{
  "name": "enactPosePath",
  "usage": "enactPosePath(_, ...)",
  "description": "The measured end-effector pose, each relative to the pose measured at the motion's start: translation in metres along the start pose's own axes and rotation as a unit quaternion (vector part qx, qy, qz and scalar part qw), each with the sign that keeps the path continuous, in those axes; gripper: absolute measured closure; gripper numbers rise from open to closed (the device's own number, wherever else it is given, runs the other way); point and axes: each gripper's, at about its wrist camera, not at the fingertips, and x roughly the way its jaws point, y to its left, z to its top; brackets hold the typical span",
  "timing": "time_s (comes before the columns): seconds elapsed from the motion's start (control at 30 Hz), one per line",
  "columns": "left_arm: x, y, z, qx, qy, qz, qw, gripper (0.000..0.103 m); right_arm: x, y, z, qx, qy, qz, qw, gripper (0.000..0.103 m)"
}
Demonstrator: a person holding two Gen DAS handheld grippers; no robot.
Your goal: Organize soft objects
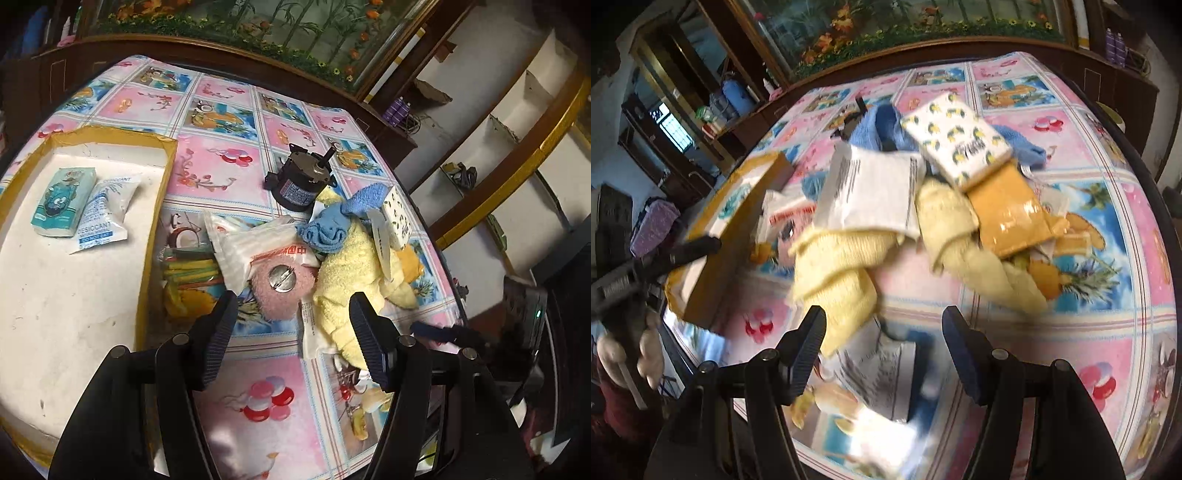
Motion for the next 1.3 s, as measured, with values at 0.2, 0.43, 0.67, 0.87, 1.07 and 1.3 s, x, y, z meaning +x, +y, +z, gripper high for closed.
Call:
enactPosePath(0.2,0.022,-0.028,0.021,0.037,0.0,-0.002,0.9993,0.04,0.02,0.02,-0.012,-0.027,0.004,-0.009,1.0,0.039)
enactPosePath(0.43,0.06,-0.04,0.048,0.095,0.005,0.032,0.9949,0.04,0.02,0.025,-0.022,-0.037,-0.012,0.006,0.999,0.067)
enactPosePath(0.67,0.114,-0.04,0.07,0.118,0.058,0.038,0.9906,0.04,0.017,0.008,-0.022,-0.027,-0.018,0.036,0.999,0.067)
enactPosePath(0.87,0.124,-0.048,0.059,0.142,0.067,0.033,0.9871,0.075,0.014,0.002,-0.025,-0.03,-0.021,0.035,0.999,0.067)
enactPosePath(1.07,0.09,-0.052,0.059,0.133,0.027,0.023,0.9905,0.078,0.011,0.002,-0.03,-0.013,-0.026,0.045,0.999,0.072)
enactPosePath(1.3,0.016,-0.031,0.053,0.081,-0.023,-0.025,0.9962,0.078,-0.014,0.015,-0.037,-0.014,-0.044,0.064,0.997,0.073)
